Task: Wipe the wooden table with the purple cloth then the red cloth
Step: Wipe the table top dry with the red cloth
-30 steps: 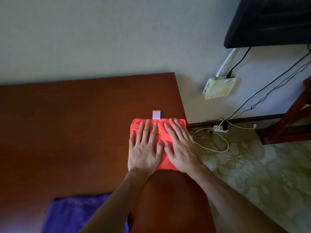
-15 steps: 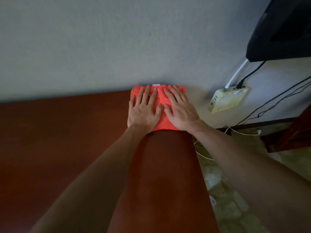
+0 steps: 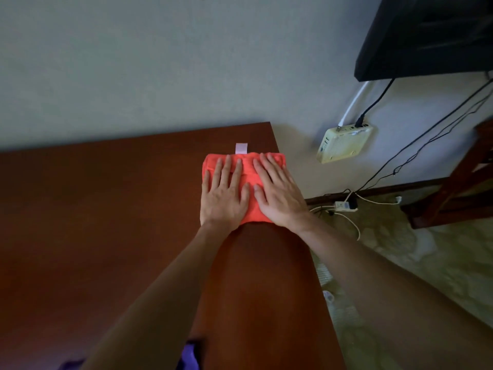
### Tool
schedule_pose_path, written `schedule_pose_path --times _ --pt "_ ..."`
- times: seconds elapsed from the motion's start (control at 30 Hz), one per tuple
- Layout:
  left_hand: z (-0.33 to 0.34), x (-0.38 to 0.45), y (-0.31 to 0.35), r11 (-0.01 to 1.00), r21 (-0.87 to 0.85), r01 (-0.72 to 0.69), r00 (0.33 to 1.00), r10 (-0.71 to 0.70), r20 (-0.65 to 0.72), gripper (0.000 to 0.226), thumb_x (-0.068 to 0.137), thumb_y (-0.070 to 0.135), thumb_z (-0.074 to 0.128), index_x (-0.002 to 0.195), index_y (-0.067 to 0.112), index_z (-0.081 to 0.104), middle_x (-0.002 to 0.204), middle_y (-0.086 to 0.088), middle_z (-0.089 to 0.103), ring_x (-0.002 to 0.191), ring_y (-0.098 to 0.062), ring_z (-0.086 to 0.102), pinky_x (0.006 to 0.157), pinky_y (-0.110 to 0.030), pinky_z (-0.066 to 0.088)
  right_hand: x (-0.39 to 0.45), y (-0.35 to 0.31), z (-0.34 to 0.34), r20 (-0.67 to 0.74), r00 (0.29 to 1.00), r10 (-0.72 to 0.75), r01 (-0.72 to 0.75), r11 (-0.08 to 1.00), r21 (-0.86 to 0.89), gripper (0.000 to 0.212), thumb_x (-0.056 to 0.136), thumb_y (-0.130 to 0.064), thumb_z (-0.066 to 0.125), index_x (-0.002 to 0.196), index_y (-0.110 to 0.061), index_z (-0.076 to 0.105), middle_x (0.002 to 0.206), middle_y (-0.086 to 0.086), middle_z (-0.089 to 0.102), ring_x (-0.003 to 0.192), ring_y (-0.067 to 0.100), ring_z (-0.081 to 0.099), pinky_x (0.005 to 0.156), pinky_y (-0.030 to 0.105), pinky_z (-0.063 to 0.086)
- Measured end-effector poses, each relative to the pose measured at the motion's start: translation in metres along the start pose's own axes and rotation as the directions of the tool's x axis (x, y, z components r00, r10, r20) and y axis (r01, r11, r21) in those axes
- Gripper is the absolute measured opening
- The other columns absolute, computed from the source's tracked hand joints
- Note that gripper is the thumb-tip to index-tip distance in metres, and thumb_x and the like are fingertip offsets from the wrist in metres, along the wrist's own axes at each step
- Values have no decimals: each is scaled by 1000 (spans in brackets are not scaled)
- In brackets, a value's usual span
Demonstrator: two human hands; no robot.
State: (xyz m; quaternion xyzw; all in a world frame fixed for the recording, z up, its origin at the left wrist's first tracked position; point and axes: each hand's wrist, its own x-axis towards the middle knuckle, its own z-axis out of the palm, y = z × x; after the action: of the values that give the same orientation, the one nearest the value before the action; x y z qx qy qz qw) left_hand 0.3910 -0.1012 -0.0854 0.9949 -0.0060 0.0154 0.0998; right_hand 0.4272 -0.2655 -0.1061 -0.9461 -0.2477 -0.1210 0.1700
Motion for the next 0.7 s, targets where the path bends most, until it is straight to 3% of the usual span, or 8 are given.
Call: schedule_pose_path --times 0.37,0.7 --pt "7 -181 40 998 -55 31 999 -33 -28 64 105 49 13 163 21 11 171 -2 2 158 -19 -5 128 -47 0 -165 -56 -38 49 998 -32 29 999 46 59 105 -33 37 158 -5 35 167 15 30 158 28 21 126 51 23" --pt "10 -288 67 997 -66 47 997 -51 -53 61 106 44 24 160 15 27 169 -6 19 158 -22 9 125 -53 19 -265 -96 -67 69 998 -6 1 998 65 60 106 -30 41 161 -9 28 171 10 21 160 23 11 128 48 22"
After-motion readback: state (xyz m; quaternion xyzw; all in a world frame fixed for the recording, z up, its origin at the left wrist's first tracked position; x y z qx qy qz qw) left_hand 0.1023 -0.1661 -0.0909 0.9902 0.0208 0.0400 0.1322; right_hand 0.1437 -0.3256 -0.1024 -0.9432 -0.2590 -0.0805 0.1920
